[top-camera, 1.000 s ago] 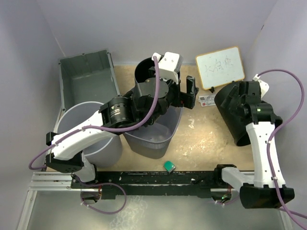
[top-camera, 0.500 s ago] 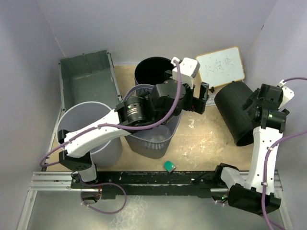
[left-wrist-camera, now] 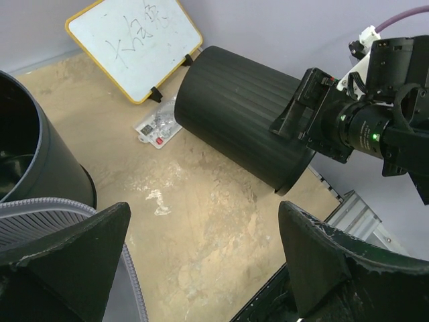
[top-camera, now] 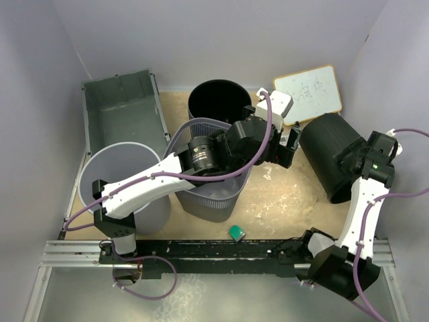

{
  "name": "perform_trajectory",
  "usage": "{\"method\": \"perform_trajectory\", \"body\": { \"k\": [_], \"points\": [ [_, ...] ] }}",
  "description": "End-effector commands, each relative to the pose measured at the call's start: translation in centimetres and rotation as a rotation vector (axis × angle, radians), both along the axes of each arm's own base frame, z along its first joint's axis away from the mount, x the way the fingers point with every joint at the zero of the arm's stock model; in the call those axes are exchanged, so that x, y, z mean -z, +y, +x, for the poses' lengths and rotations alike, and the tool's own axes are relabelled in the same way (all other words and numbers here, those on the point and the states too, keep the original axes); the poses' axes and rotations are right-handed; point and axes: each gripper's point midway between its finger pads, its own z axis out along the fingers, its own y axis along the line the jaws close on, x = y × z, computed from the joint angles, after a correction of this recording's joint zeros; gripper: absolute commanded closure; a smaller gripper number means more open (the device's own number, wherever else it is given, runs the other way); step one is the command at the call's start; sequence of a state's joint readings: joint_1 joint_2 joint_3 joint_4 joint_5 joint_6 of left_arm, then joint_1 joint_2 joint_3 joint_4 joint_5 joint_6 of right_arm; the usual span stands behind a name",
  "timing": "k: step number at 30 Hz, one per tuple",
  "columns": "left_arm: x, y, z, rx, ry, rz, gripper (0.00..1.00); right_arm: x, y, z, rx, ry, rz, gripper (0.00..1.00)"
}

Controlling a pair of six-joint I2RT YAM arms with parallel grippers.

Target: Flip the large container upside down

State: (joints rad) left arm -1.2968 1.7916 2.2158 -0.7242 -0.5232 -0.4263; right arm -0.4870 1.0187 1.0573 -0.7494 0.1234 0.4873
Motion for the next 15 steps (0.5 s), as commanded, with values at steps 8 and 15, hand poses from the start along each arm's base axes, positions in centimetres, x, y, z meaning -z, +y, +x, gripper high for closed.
{"method": "perform_trajectory", "body": {
  "k": [8,15],
  "points": [
    [-1.9,1.1,-0.2,0.007,-0.007,-0.06,0.11,-1.0,4.8,2.4,-0.16,-0.254,0.169,0.46],
    [-1.7,1.3,-0.2,0.0,-0.001,-0.053,0.11,-3.0,6.4,1.8,-0.181,-0.326,0.199,0.89]
  ]
}}
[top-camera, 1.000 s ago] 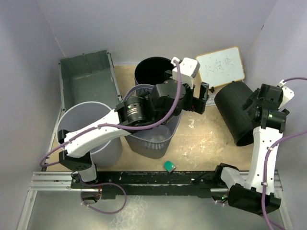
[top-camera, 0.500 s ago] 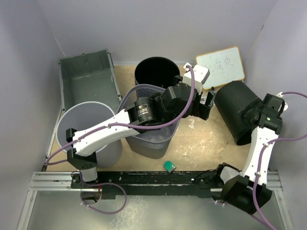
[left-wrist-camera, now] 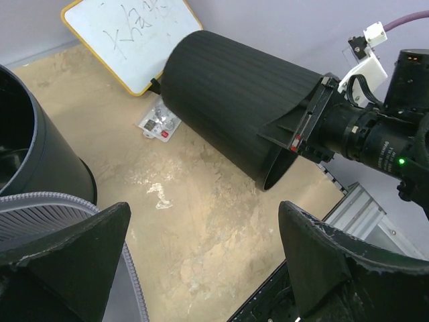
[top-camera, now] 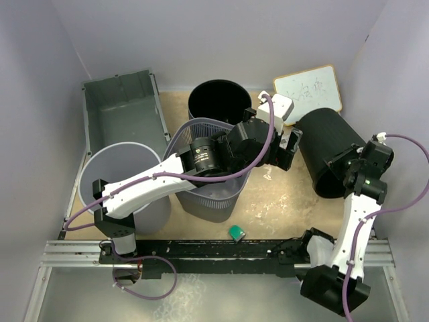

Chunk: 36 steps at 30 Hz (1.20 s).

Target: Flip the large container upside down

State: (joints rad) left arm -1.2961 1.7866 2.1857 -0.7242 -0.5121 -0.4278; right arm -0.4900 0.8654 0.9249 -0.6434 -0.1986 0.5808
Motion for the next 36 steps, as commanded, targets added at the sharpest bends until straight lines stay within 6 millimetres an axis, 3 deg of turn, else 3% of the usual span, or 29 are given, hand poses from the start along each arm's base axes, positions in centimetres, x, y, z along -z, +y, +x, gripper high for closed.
{"method": "perform_trajectory", "body": {
  "k": [1,2,9,15,18,24,25,29,36],
  "points": [
    [-2.7,1.3,0.0,-0.01,-0.011,-0.073,0.11,-2.8,0.8,0.2,-0.013,-0.096,0.011,0.96],
    [-2.6,1.2,0.0,-0.012,-0.01,-0.072,0.11,-3.6,1.2,0.2,-0.023,-0.118,0.02,1.0],
    [-3.1,0.8,0.8,-0.027,-0.007,-0.08,0.12,-7.8,4.3,0.8,-0.146,-0.258,0.108,1.0],
    [-5.3,3.4,3.1,-0.094,-0.02,-0.135,0.12,-11.2,8.4,2.3,-0.337,-0.474,0.311,1.0],
    [-6.3,4.6,4.2,-0.124,-0.037,-0.16,0.12,-10.9,9.0,2.8,-0.347,-0.526,0.406,1.0],
    [-7.3,4.8,5.5,-0.136,-0.098,-0.151,0.12,-10.4,9.6,3.5,-0.362,-0.688,0.575,1.0],
    [-7.4,4.8,5.7,-0.138,-0.11,-0.152,0.13,-11.2,9.8,3.4,-0.4,-0.777,0.571,1.0],
    [-7.8,4.3,6.4,-0.105,-0.099,-0.169,0.13,-10.6,10.0,2.3,-0.425,-0.947,0.657,1.0],
    [-4.8,2.1,6.9,-0.007,-0.008,-0.113,0.14,-12.3,11.9,-1.0,-0.6,-1.12,0.72,1.0]
  ]
}}
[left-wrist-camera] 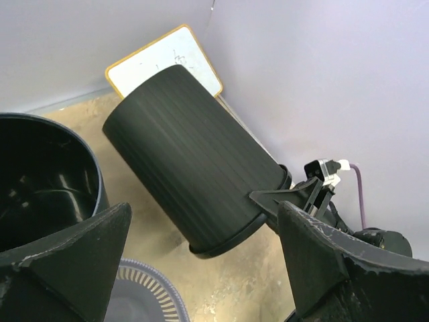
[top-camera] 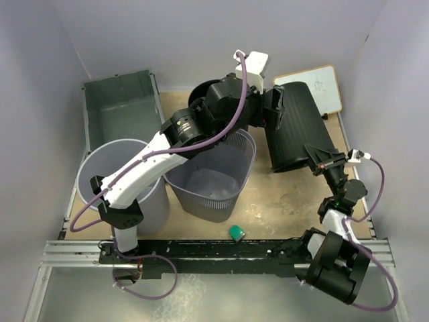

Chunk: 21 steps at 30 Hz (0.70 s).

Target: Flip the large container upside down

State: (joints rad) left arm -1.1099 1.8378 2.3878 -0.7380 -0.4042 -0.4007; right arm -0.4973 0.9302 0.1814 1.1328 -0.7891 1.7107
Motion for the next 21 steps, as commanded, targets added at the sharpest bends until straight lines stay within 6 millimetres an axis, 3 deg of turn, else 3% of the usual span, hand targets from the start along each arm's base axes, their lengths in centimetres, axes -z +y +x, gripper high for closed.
{"method": "perform_trajectory", "body": {
  "k": [1,6,10,16,21],
  "points": [
    [1.2,-1.0,0.6,0.068,0.046,0.013,0.14,-7.7,3.6,-5.6,-0.136,-0.427,-0.12,1.0],
    [2.6,-0.6,2.4,0.073,0.083,0.025,0.14,-6.6,5.5,-7.6,-0.183,-0.454,-0.234,1.0],
    [2.7,-0.7,3.5,0.076,0.054,0.047,0.14,-4.6,5.8,-8.1,-0.19,-0.419,-0.216,1.0],
    [3.3,-0.7,7.7,0.105,0.049,0.007,0.14,-3.2,6.1,-9.1,-0.144,-0.452,-0.257,1.0],
    [4.1,-1.3,8.9,0.166,0.044,0.012,0.14,-1.2,6.3,-9.7,-0.102,-0.462,-0.292,1.0]
  ]
}}
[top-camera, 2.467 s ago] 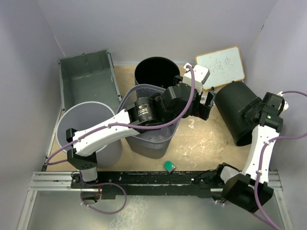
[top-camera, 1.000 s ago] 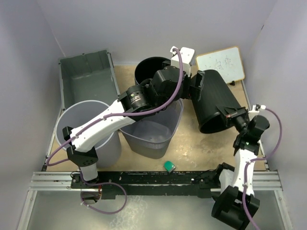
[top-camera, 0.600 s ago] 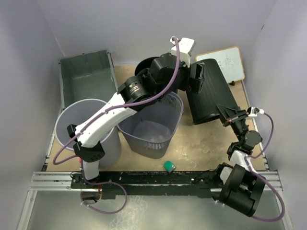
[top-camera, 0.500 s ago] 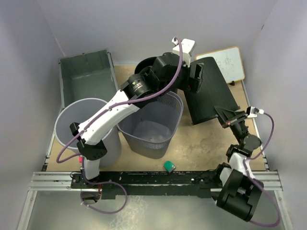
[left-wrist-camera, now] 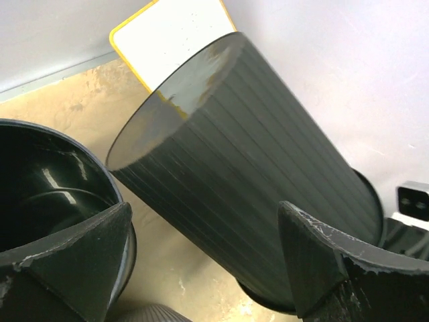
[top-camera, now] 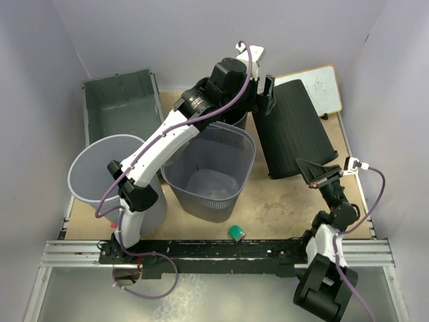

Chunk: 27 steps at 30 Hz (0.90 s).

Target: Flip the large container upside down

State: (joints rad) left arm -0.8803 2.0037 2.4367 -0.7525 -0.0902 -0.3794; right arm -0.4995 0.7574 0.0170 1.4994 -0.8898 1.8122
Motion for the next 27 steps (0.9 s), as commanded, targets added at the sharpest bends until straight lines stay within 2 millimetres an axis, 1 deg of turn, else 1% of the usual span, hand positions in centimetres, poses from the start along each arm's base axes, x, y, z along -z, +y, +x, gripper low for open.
{"method": "perform_trajectory", "body": {
  "k": [1,4,7,10,13,17,20,23,27],
  "points": [
    [-2.4,-1.0,0.8,0.097,-0.064,-0.079,0.14,1.3,2.3,-3.6,0.017,-0.205,-0.173,1.0],
    [-1.4,-1.5,1.7,0.128,-0.046,-0.082,0.14,1.6,2.8,-4.1,0.001,-0.23,-0.225,1.0],
    [-1.2,-2.1,1.5,0.166,-0.046,-0.084,0.14,1.6,3.0,-4.2,-0.003,-0.236,-0.235,1.0],
    [-1.3,-2.2,1.2,0.192,-0.057,-0.083,0.14,1.6,2.9,-4.1,0.001,-0.234,-0.234,1.0],
    [-2.0,-1.6,1.3,0.186,-0.091,-0.075,0.14,1.8,3.0,-4.1,-0.011,-0.229,-0.237,1.0],
    [-3.7,-0.8,1.8,0.169,-0.141,-0.102,0.14,1.9,3.3,-4.4,-0.027,-0.231,-0.246,1.0],
    [-4.9,-0.8,2.2,0.159,-0.175,-0.133,0.14,1.9,3.5,-4.5,-0.035,-0.237,-0.252,1.0],
    [-5.5,-0.8,3.0,0.129,-0.202,-0.152,0.14,1.9,3.6,-4.6,-0.041,-0.234,-0.251,1.0],
    [-6.0,-1.3,3.2,0.132,-0.216,-0.197,0.14,2.0,3.6,-4.5,-0.045,-0.229,-0.249,1.0]
  ]
}}
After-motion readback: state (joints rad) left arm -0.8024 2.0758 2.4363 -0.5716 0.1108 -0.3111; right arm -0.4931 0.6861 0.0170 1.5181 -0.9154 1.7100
